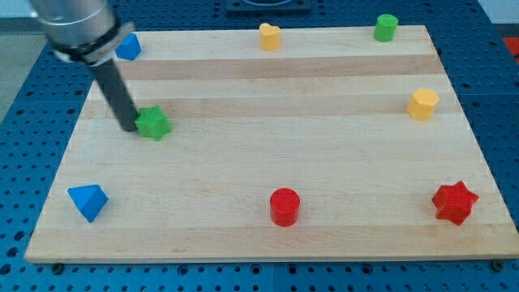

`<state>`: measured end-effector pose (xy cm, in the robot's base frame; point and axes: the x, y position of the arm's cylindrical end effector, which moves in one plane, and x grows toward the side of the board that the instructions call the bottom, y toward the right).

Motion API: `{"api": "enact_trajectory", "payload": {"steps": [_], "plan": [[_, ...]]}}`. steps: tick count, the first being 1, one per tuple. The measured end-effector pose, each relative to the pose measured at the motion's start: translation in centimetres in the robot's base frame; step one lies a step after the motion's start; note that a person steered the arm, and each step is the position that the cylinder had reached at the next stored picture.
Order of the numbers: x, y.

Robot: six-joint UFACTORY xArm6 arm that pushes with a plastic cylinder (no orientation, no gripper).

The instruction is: Slide the yellow heart towards the left side of the board

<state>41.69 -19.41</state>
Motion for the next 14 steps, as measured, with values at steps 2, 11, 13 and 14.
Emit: {"api": "enact_trajectory", "payload": {"steps": [2,11,13,14], "plan": [[-1.5,9.0],[-20.6,18.8],[-16.9,14.7],[-18.5,17.2]]}}
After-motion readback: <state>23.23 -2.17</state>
